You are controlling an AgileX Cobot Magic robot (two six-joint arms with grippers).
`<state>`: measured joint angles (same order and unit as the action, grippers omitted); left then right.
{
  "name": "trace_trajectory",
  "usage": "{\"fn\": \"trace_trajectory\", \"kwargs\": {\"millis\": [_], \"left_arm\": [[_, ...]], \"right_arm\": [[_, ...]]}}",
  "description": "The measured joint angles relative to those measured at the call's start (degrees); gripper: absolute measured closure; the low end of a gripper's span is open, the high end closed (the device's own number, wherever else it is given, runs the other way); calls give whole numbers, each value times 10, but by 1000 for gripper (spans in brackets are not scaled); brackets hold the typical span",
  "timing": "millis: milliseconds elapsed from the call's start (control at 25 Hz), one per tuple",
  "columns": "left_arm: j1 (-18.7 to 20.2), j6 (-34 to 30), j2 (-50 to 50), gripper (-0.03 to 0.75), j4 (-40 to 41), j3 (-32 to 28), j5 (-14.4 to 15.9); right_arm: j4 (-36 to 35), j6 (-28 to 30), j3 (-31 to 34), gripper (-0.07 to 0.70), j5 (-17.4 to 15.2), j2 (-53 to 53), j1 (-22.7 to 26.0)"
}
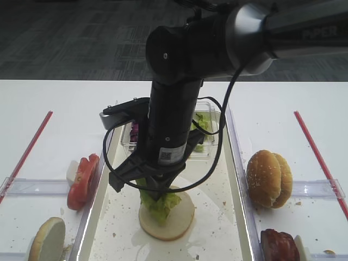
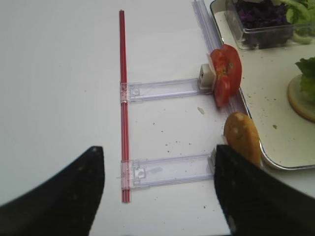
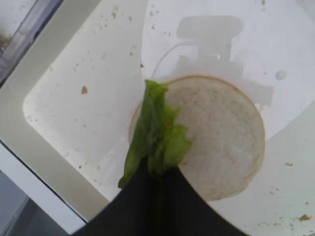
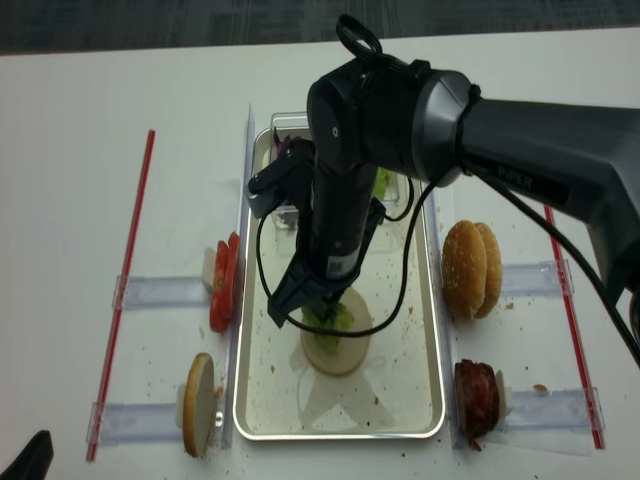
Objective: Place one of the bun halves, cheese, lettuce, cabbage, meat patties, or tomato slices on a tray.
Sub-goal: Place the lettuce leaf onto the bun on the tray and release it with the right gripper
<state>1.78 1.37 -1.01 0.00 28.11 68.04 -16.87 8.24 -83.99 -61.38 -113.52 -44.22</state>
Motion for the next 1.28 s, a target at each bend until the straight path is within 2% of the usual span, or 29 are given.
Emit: {"fn": "trace_trajectory", "kwargs": {"millis": [200,440,1280], "left_arm": [[0,0,0,276,0,0,0],[0,0,0,276,0,0,0],[0,0,0,275,0,0,0]], "right_arm": [[6,0,0,561,0,0,0],[-13,0,0,561,-24,0,0],[-3,0,0,561,-9,-18,0]]}}
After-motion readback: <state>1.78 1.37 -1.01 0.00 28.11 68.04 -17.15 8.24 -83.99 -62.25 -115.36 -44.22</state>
